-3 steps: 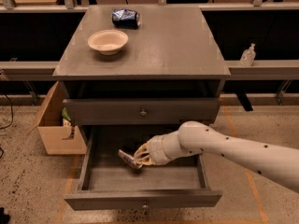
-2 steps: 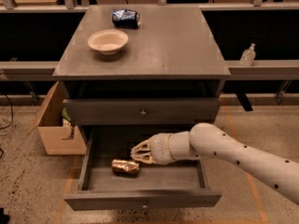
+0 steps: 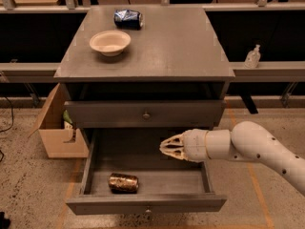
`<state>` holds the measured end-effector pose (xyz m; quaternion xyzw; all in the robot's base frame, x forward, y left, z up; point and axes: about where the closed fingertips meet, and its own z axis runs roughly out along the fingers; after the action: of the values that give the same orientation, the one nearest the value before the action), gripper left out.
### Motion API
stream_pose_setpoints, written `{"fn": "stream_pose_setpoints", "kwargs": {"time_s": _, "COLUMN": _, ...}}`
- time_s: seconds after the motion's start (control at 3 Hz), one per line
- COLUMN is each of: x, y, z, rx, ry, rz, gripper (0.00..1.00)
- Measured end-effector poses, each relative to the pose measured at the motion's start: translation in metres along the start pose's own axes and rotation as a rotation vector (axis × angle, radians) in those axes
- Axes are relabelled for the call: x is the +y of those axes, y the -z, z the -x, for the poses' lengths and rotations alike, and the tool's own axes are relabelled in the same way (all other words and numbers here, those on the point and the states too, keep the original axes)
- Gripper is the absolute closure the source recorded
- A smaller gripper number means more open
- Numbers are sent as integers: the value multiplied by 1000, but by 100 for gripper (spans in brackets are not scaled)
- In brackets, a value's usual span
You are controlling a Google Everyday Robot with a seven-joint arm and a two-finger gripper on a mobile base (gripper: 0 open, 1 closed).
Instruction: Pick orange can from middle drawer and place on counter
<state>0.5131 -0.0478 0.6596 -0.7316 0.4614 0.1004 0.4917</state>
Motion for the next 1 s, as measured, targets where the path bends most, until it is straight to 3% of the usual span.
{"fn": "stream_pose_setpoints", "kwargs": {"time_s": 0.33, "x": -6, "y": -5, "z": -27, "rx": 80, "ry": -44, "rz": 70, "gripper": 35}}
{"fn": "stream_pose_setpoints", "kwargs": {"time_s": 0.67, "x": -8, "y": -40, "z": -51, "rx": 164, "ry": -71, "rz": 179, "gripper": 12}}
{"fn": "stream_pose_setpoints", "kwargs": {"time_s": 1.0, "x": -4, "y": -90, "z": -59, "rx": 217, "ry": -95, "rz": 282, "gripper": 0}}
